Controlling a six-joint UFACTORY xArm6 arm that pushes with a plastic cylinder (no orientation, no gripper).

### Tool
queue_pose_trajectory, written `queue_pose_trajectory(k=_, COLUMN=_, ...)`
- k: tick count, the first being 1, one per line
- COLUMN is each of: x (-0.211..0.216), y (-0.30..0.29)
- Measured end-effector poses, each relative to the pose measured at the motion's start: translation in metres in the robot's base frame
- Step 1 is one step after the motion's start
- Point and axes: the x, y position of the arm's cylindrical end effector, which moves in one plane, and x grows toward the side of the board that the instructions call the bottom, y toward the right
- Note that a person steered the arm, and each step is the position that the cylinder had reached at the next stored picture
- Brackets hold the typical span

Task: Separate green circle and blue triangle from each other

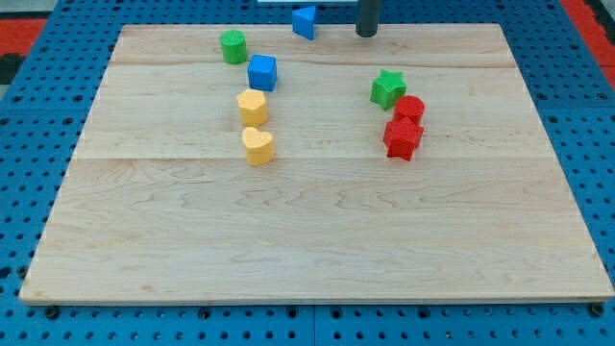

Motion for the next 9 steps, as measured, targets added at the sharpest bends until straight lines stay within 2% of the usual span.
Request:
queue_pose_trajectory(k=1, x=0.000, y=-0.010)
queue_pose_trajectory(k=2, x=0.000, y=-0.044)
queue_pose_trajectory(k=4, x=0.041, y=-0.155)
queue_pose_trajectory(k=5, x=0.050, y=-0.180)
queue_pose_trajectory(k=7, x=0.051, y=-0.180)
queue_pose_trajectory(k=9, x=0.024, y=-0.261)
